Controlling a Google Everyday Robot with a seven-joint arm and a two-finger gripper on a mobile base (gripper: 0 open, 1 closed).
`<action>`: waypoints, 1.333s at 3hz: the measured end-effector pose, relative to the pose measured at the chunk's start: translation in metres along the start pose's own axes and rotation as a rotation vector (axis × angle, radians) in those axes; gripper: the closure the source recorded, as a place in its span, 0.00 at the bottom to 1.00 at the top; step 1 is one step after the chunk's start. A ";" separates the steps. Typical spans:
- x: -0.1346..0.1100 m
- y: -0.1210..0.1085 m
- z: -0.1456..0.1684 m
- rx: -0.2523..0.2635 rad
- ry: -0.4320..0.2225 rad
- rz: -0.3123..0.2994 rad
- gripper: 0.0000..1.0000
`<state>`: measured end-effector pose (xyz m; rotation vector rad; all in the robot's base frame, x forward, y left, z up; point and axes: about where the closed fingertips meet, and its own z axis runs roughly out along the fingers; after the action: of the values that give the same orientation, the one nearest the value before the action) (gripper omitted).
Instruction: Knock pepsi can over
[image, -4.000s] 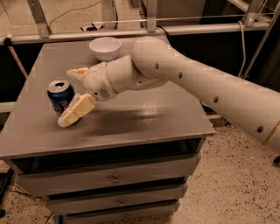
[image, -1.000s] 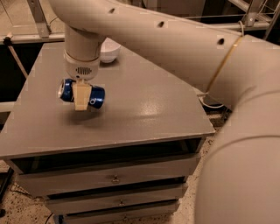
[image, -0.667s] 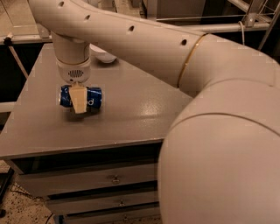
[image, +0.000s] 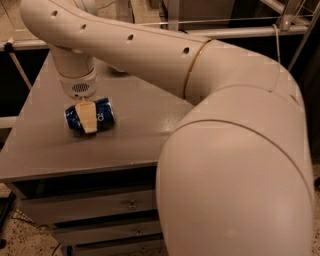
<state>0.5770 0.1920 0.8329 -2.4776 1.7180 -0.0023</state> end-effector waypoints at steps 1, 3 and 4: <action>0.000 -0.001 0.001 0.001 -0.001 0.000 0.52; -0.001 -0.001 0.002 0.002 -0.002 0.000 0.00; 0.008 0.002 0.000 0.026 -0.036 0.016 0.00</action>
Offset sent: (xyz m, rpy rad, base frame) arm 0.0004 0.0007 -0.0011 0.0010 -0.0005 0.0004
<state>0.5773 0.1841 0.8325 -2.4303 1.7132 0.0211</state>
